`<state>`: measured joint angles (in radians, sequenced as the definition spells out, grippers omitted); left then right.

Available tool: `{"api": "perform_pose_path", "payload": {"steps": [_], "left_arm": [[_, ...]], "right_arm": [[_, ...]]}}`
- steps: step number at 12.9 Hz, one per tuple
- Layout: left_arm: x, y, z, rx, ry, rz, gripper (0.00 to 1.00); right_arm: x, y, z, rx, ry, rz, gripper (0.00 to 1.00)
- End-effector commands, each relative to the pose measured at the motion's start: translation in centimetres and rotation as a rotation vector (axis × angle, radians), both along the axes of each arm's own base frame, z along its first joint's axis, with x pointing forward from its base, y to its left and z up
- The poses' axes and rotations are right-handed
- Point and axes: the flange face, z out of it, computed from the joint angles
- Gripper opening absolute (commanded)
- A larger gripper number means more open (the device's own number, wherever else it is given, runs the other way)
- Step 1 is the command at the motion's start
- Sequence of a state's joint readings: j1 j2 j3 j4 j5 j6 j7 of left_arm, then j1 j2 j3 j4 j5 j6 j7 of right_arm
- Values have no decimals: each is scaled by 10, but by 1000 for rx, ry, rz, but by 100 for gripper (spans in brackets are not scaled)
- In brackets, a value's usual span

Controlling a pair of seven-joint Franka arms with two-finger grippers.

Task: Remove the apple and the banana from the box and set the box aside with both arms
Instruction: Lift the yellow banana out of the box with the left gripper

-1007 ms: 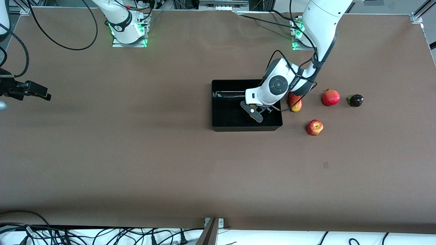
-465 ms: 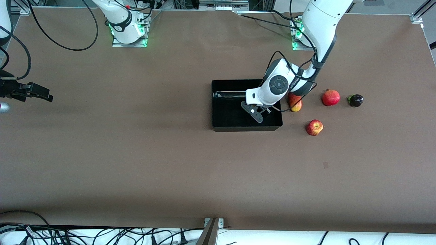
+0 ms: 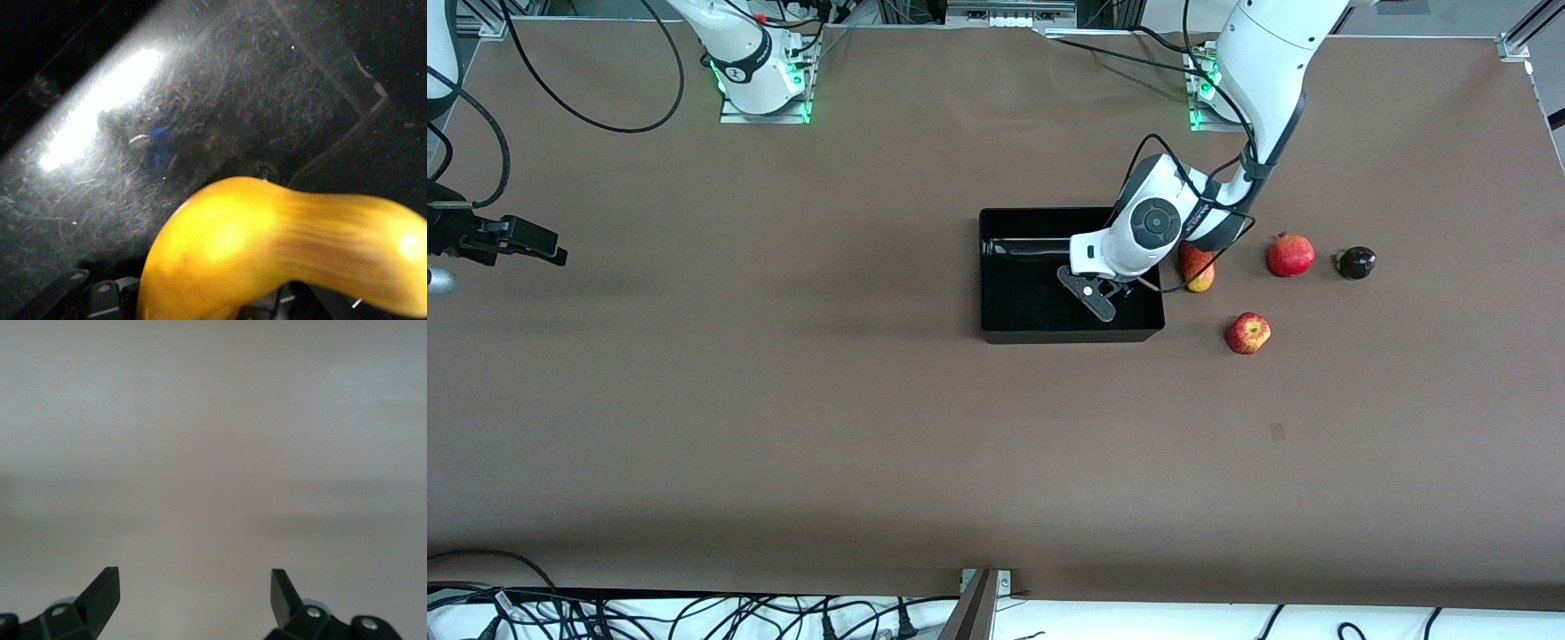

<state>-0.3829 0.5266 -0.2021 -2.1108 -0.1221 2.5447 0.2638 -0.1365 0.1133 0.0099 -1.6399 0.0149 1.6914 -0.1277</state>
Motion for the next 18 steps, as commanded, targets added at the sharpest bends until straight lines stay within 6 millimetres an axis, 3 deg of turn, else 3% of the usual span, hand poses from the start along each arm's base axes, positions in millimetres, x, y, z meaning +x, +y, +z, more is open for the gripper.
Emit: {"api": "perform_pose_path", "payload": {"steps": [1, 5, 9, 12, 16, 18], "left_arm": [[4, 5, 27, 17, 3, -29, 0], [13, 20, 74, 31, 20, -8, 0], [21, 38, 149, 12, 38, 50, 0], [44, 87, 168, -8, 31, 102, 0], [76, 176, 157, -44, 19, 52, 0], [91, 223, 149, -65, 6, -3, 0]], "right_arm": [[2, 0, 1, 22, 1, 0, 100], [3, 4, 1, 29, 2, 2, 100], [3, 6, 2, 46, -3, -1, 100], [3, 8, -1, 48, 4, 6, 100], [4, 20, 0, 50, 13, 28, 100], [-8, 21, 8, 57, 76, 33, 100]]}}
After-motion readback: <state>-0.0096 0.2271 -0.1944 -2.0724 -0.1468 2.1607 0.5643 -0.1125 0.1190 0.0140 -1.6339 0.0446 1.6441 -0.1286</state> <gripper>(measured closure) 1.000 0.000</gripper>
